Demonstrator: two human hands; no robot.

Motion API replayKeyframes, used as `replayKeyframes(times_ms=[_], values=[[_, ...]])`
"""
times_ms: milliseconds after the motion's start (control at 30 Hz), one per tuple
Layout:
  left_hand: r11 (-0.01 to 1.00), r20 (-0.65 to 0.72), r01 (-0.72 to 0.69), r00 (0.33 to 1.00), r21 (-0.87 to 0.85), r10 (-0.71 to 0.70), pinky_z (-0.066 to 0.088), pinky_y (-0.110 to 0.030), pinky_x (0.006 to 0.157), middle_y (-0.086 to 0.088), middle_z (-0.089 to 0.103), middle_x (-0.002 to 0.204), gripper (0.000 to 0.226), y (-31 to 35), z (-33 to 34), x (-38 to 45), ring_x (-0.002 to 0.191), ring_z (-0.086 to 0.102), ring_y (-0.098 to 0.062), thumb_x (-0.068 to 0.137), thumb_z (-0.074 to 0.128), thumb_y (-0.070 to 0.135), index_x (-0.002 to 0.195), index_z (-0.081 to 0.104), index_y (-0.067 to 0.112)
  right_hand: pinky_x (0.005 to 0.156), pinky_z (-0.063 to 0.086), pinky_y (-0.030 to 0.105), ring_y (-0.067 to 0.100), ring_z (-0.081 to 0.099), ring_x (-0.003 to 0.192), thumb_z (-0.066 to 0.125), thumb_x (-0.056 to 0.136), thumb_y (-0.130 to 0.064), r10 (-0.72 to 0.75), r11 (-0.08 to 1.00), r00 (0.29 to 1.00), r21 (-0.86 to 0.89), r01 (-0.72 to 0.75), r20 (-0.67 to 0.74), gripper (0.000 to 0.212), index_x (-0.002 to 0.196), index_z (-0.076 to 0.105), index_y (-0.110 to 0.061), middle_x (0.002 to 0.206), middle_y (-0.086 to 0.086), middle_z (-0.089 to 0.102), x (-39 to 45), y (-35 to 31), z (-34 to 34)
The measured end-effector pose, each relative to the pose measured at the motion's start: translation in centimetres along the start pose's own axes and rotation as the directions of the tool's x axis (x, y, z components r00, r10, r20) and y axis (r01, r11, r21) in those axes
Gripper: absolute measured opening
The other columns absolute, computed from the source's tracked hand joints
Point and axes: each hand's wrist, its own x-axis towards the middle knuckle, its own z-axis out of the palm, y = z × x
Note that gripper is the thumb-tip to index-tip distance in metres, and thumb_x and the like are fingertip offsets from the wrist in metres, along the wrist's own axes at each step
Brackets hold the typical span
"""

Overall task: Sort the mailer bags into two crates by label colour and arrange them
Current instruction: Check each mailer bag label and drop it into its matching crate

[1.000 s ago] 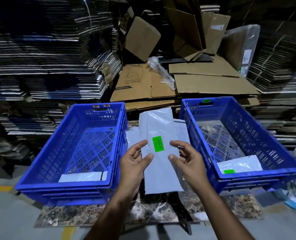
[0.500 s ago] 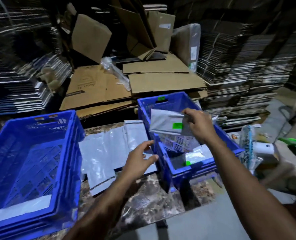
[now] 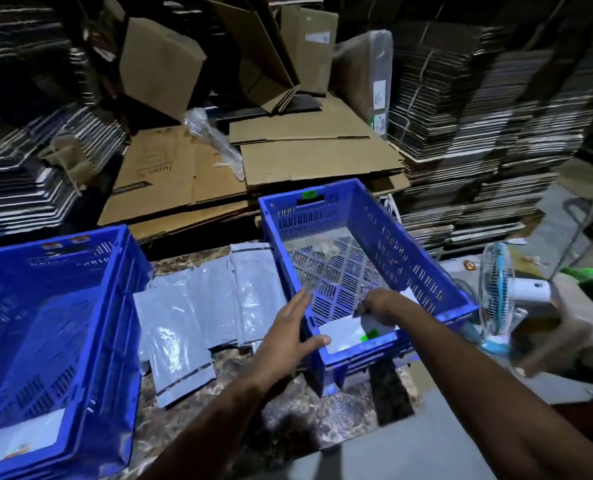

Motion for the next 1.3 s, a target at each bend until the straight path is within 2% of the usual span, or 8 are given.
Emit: replayKeyframes(times_ms=[133, 200, 267, 533, 667, 1000, 1133, 1300], values=[[0.978, -0.167, 0.096, 0.978, -0.184, -0.128, 0.030, -0.024, 0.114, 0.018, 0.010, 0.162, 0.084, -1.7, -0.4, -1.3, 0.147, 0.022, -0.007, 0.085, 0.061, 0.066, 0.154, 0.022, 0.039, 0.112, 0.038, 0.036, 0.030, 0.039, 0.143, 0.042, 0.096, 0.008, 0.019, 0.999, 0.999, 0.036, -0.018, -0.026, 0.063, 0.143, 0.053, -0.033, 0.160, 0.007, 0.033, -0.1, -0.1, -0.5], [0.971, -0.286, 0.160, 0.936, -0.175, -0.206, 0.034, -0.008, 0.097, 0.007, 0.023, 0.156, 0.071, -3.4, -1.5, -2.4, 0.133, 0.031, -0.002, 0.092, 0.063, 0.048, 0.152, 0.031, 0.028, 0.101, 0.044, 0.033, 0.032, 0.043, 0.139, 0.041, 0.092, 0.012, 0.060, 0.995, 0.990, 0.090, -0.049, -0.124, 0.070, 0.144, 0.051, -0.034, 0.158, 0.011, 0.036, -1.2, -0.5, -1.8], [0.955, -0.384, 0.275, 0.875, -0.112, -0.297, 0.029, -0.014, 0.096, -0.005, 0.035, 0.151, 0.062, -6.0, -3.3, -3.5, 0.124, 0.036, -0.007, 0.094, 0.066, 0.029, 0.148, 0.038, 0.015, 0.087, 0.050, 0.032, 0.031, 0.054, 0.129, 0.044, 0.093, 0.009, 0.095, 0.982, 0.960, 0.181, -0.048, -0.263, 0.065, 0.140, 0.056, -0.033, 0.151, 0.013, 0.046, -2.7, -1.2, -3.1], [0.637, -0.507, 0.751, 0.487, -0.174, -0.712, 0.041, -0.050, 0.104, -0.026, 0.048, 0.140, 0.066, -18.3, -10.1, -7.1, 0.130, 0.043, -0.044, 0.085, 0.072, 0.023, 0.140, 0.044, -0.002, 0.078, 0.057, 0.035, 0.018, 0.070, 0.089, 0.058, 0.095, -0.008, 0.263, 0.789, 0.500, 0.483, 0.380, -0.825, 0.028, 0.117, 0.071, -0.020, 0.103, 0.000, 0.075, -9.2, -11.2, -3.4], [0.587, -0.495, 0.778, 0.428, -0.224, -0.756, 0.044, -0.054, 0.096, -0.029, 0.042, 0.143, 0.069, -18.5, -11.1, -6.9, 0.130, 0.042, -0.046, 0.089, 0.072, 0.025, 0.141, 0.038, -0.005, 0.075, 0.054, 0.026, 0.007, 0.069, 0.081, 0.061, 0.091, -0.006, 0.212, 0.690, 0.482, 0.480, 0.543, -0.850, 0.026, 0.108, 0.074, -0.021, 0.092, -0.008, 0.074, -10.6, -18.1, -1.9], [0.710, -0.516, 0.626, 0.512, -0.323, -0.686, 0.053, -0.040, 0.075, -0.014, 0.064, 0.096, 0.008, -18.0, -11.5, -7.8, 0.079, 0.056, -0.029, 0.098, 0.058, 0.018, 0.100, 0.058, 0.010, 0.074, 0.059, 0.037, 0.001, 0.070, 0.077, 0.064, 0.093, -0.013, 0.249, 0.586, 0.611, 0.619, 0.523, -0.752, 0.020, 0.102, 0.074, -0.028, 0.085, -0.015, 0.074, -11.6, -24.3, 1.2], [0.822, -0.498, 0.375, 0.661, -0.428, -0.561, 0.042, -0.031, 0.072, -0.007, 0.062, 0.099, 0.010, -15.3, -13.0, -9.0, 0.092, 0.061, -0.029, 0.096, 0.063, 0.022, 0.100, 0.055, 0.017, 0.072, 0.058, 0.032, 0.001, 0.068, 0.081, 0.061, 0.097, -0.016, 0.249, 0.522, 0.665, 0.676, 0.520, -0.704, 0.019, 0.101, 0.073, -0.030, 0.091, -0.017, 0.073, -11.9, -26.1, 0.5], [0.689, -0.390, 0.139, 0.737, -0.712, -0.552, 0.048, -0.048, 0.102, -0.007, 0.063, 0.125, 0.022, -11.1, -15.1, -12.6, 0.115, 0.061, -0.025, 0.093, 0.069, 0.028, 0.113, 0.059, 0.031, 0.075, 0.050, 0.014, -0.009, 0.058, 0.106, 0.063, 0.097, -0.033, 0.080, 0.428, 0.757, 0.708, 0.562, -0.649, 0.036, 0.132, 0.057, -0.034, 0.124, -0.020, 0.062, -11.1, -29.1, -0.9]])
